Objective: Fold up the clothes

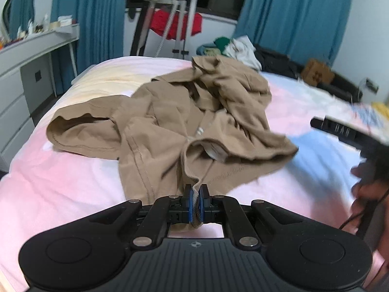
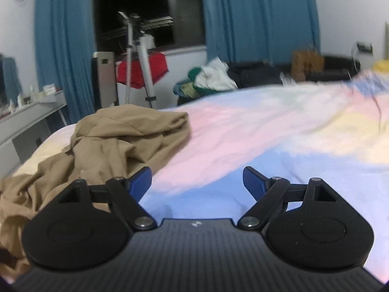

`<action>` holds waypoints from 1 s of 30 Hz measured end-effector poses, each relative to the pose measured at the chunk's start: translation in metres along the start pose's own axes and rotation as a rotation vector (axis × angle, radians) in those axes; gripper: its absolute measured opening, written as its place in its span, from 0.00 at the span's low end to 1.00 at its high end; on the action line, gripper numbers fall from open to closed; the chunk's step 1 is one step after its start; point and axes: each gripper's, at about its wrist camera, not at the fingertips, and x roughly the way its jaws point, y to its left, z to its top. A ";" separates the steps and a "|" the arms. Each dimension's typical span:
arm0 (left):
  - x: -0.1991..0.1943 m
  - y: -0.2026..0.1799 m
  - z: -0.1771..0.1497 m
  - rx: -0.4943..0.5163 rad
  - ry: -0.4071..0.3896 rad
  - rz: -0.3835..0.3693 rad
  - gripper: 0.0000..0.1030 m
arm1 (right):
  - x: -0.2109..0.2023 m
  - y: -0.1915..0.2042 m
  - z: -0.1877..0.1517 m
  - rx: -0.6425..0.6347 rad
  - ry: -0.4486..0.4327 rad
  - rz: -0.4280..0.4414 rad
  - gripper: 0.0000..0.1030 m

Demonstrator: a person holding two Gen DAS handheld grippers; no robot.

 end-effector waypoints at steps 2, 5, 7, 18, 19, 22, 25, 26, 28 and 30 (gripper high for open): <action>0.002 -0.006 -0.002 0.029 0.004 0.015 0.07 | 0.001 -0.005 -0.003 0.016 0.055 0.055 0.81; 0.003 -0.011 -0.003 0.057 -0.003 0.045 0.11 | -0.001 -0.002 -0.007 0.006 0.115 0.131 0.81; 0.000 -0.010 -0.003 0.059 -0.026 0.062 0.22 | -0.006 0.009 -0.008 -0.033 0.118 0.154 0.81; 0.046 -0.014 0.030 0.099 -0.098 0.137 0.44 | -0.010 0.037 -0.005 -0.143 0.130 0.265 0.81; 0.050 -0.017 0.034 0.121 -0.105 0.131 0.38 | -0.010 0.036 -0.006 -0.144 0.132 0.279 0.81; 0.059 -0.022 0.039 0.152 -0.129 0.119 0.10 | -0.010 0.038 -0.007 -0.155 0.131 0.321 0.81; 0.055 -0.021 0.038 0.135 -0.159 0.110 0.07 | -0.012 0.042 -0.007 -0.180 0.111 0.349 0.81; 0.050 -0.022 0.038 0.131 -0.175 0.101 0.06 | -0.013 0.043 -0.008 -0.188 0.103 0.359 0.81; 0.037 -0.022 0.040 0.116 -0.221 0.065 0.05 | -0.016 0.047 -0.008 -0.209 0.084 0.379 0.81; 0.019 -0.025 0.039 0.105 -0.272 0.034 0.05 | -0.020 0.051 -0.010 -0.235 0.063 0.403 0.81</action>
